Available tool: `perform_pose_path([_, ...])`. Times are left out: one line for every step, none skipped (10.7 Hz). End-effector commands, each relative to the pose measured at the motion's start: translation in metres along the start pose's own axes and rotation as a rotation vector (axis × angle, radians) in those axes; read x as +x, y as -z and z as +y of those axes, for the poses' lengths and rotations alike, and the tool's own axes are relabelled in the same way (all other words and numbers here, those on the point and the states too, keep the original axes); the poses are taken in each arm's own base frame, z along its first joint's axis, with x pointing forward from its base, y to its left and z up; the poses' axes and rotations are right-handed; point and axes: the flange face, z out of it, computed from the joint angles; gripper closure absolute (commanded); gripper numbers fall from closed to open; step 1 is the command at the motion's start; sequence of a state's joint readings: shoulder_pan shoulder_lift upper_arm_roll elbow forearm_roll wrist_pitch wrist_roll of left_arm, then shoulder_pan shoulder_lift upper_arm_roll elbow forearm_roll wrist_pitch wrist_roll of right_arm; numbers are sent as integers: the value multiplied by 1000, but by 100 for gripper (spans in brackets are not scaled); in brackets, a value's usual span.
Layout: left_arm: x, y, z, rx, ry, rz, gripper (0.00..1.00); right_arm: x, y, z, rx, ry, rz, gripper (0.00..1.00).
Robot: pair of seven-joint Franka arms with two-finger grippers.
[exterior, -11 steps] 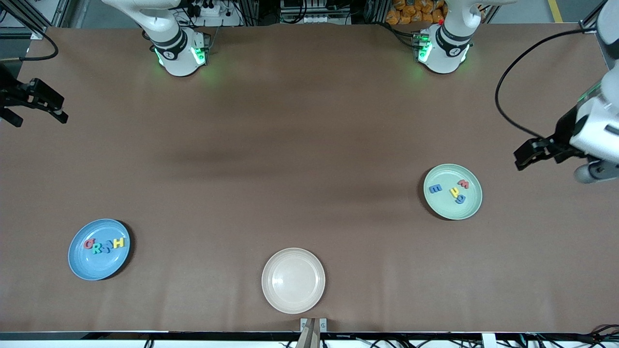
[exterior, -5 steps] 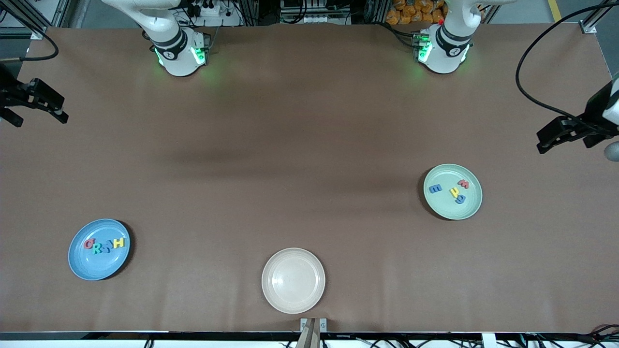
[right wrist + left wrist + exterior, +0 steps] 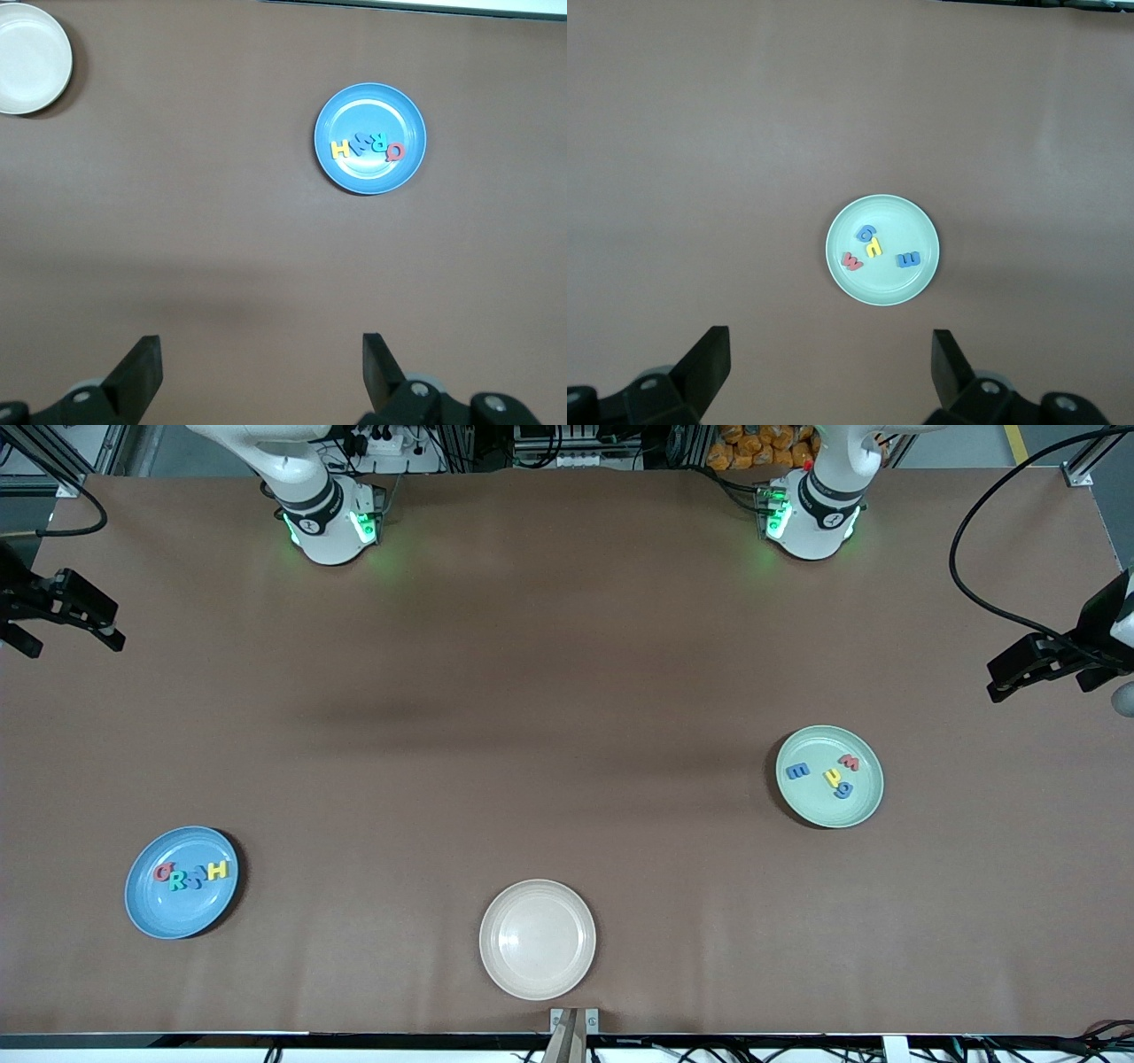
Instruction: Sort uppercase to blue plate, lowercase to green plate
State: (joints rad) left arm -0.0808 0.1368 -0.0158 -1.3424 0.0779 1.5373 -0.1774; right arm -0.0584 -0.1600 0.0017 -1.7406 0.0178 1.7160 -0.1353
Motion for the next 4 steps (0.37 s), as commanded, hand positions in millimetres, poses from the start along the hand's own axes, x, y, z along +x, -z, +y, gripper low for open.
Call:
perform_pose_path([-6, 0, -2, -18, -15, -16, 0, -5, 3, 1, -7, -13, 0, 0])
perform_pose_path([-7, -2, -2, -15, -19, -24, 0, -6, 3, 1, -6, -12, -1, 0])
perform_pose_path([-9, -3, -2, -14, -15, -46, 0, -6, 2, 1, -6, -12, -3, 0])
perform_pose_path([-9, -3, -2, -14, -15, -45, 0, -6, 2, 1, -6, -12, -3, 0])
